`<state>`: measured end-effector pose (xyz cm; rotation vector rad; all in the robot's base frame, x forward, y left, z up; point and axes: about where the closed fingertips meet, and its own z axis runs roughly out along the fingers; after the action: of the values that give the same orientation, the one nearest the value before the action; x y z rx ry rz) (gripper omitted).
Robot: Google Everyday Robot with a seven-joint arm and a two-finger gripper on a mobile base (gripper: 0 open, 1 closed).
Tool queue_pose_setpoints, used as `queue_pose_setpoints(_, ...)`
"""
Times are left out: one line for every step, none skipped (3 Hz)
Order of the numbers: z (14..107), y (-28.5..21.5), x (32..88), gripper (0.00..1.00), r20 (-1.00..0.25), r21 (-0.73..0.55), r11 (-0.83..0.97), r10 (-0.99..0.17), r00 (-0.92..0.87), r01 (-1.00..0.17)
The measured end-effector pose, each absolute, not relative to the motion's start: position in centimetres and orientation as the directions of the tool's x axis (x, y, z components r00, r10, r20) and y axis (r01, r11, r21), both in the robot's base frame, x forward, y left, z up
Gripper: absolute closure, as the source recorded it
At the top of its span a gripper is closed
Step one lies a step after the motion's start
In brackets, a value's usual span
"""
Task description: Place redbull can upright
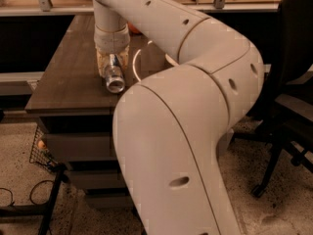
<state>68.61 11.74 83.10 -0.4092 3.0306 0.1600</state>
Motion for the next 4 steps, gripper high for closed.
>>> queue_pose_setpoints(83.1, 11.7, 68.6, 1.00, -0.092, 0.093, 0.959, -0.260, -0.961, -0.268)
queue_pose_setpoints(85.3, 10.7, 68.9, 1.00, -0.178, 0.105, 0.955, -0.257, -0.950, -0.278)
queue_pose_setpoints(89.4, 7.9, 68.5, 1.00, -0.350, 0.125, 0.944, -0.247, -0.904, -0.306)
queue_pose_setpoints(92.2, 4.8, 66.8, 1.00, -0.498, 0.123, 0.918, -0.272, -0.823, -0.378)
